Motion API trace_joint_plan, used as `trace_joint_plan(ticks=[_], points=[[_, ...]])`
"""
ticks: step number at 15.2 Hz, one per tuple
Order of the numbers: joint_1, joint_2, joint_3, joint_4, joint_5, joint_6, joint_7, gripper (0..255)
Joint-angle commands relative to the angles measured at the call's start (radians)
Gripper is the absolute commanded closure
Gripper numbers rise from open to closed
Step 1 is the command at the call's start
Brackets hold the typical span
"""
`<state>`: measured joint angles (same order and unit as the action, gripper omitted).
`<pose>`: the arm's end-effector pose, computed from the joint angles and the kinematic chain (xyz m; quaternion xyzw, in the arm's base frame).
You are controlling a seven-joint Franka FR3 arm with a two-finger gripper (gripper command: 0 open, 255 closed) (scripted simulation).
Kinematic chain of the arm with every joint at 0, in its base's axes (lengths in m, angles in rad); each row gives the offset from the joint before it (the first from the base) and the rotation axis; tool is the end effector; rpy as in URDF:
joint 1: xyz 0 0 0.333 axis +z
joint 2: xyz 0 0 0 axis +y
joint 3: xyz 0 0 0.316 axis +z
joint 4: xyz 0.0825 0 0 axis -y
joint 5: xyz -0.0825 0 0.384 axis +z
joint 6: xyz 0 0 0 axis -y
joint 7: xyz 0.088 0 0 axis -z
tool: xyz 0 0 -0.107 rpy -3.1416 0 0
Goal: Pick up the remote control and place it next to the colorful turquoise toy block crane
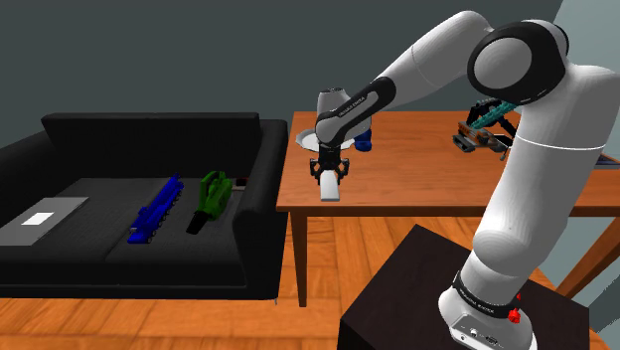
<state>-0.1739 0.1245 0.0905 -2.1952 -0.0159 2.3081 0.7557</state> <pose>0.5433 -0.0461 0.3276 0.9153 -0.4027 -0.0051 0.0021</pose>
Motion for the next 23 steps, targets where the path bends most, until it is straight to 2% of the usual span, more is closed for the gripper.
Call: trace_joint_plan(ticks=[1, 5, 23], points=[[0.0, 0.0, 0.0, 0.0, 0.0, 0.0, 0.0, 255], [0.0, 0.0, 0.0, 0.0, 0.0, 0.0, 0.0, 255], [-0.002, -0.12, 0.001, 0.112, 0.015, -0.231, -0.011, 255]])
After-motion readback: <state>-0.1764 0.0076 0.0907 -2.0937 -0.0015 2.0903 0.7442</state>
